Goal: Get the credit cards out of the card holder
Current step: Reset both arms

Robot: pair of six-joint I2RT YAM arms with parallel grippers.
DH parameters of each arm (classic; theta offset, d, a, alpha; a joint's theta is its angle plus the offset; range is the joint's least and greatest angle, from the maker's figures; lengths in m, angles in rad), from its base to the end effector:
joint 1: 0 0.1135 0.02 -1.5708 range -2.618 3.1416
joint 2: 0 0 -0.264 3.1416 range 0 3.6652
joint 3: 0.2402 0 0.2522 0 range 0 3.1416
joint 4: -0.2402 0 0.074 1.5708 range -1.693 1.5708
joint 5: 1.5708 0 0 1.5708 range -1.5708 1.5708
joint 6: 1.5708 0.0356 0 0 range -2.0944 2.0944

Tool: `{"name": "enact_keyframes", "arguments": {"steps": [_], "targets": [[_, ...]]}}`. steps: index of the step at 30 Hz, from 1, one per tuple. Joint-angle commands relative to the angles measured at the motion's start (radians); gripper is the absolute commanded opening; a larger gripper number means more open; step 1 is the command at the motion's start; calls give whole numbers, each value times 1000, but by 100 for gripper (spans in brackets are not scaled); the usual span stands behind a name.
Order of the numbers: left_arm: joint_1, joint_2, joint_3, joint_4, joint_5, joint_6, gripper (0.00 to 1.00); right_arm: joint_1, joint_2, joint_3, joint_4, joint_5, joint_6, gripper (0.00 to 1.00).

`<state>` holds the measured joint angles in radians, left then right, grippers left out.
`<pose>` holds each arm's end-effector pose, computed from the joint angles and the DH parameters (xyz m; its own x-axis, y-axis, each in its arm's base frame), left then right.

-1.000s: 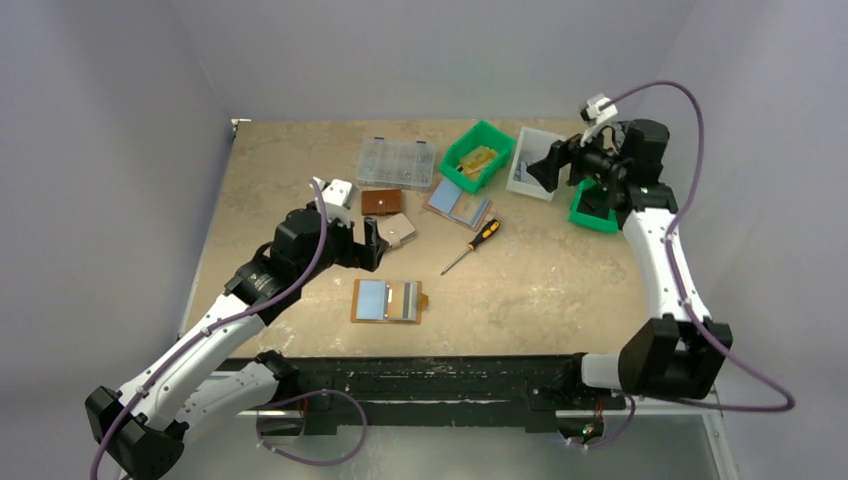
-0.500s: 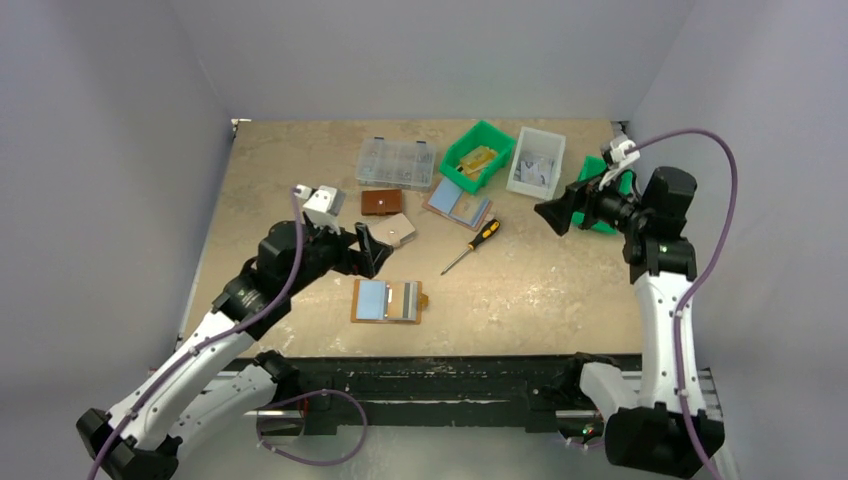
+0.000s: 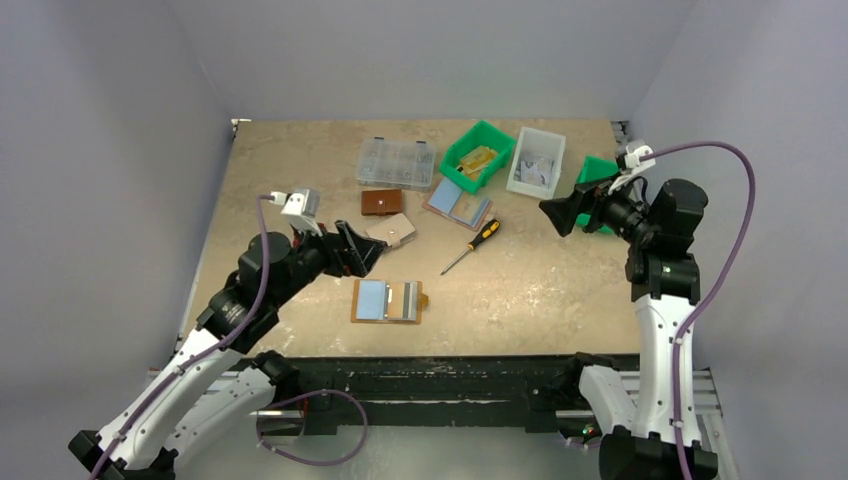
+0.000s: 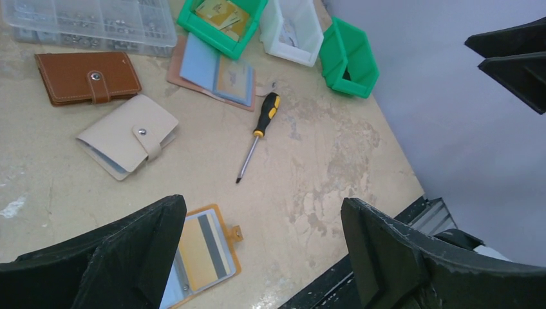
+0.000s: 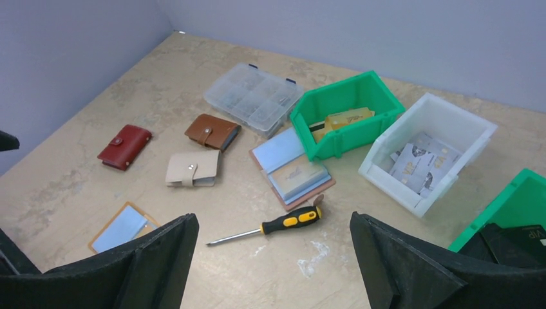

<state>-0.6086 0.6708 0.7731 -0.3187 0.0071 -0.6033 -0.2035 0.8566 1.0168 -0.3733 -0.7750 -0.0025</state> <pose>0.1293 -0.0904 0.3388 -0.4727 -0.3621 -0.8034 0.3755 0.7420 -0.5554 0.1779 -0.0113 0.3903 -0.2058 0.0407 -0.9777 -0.5259 0.8380 0.1455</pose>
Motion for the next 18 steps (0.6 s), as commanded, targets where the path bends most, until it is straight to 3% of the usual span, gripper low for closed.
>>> {"name": "enact_keyframes", "arguments": {"steps": [1, 18], "targets": [[7, -77, -26, 50, 52, -87, 100, -2, -42, 4, 106, 18, 107, 99], [7, -155, -133, 78, 147, -240, 100, -2, -81, -93, 183, -63, 123, 99]]}}
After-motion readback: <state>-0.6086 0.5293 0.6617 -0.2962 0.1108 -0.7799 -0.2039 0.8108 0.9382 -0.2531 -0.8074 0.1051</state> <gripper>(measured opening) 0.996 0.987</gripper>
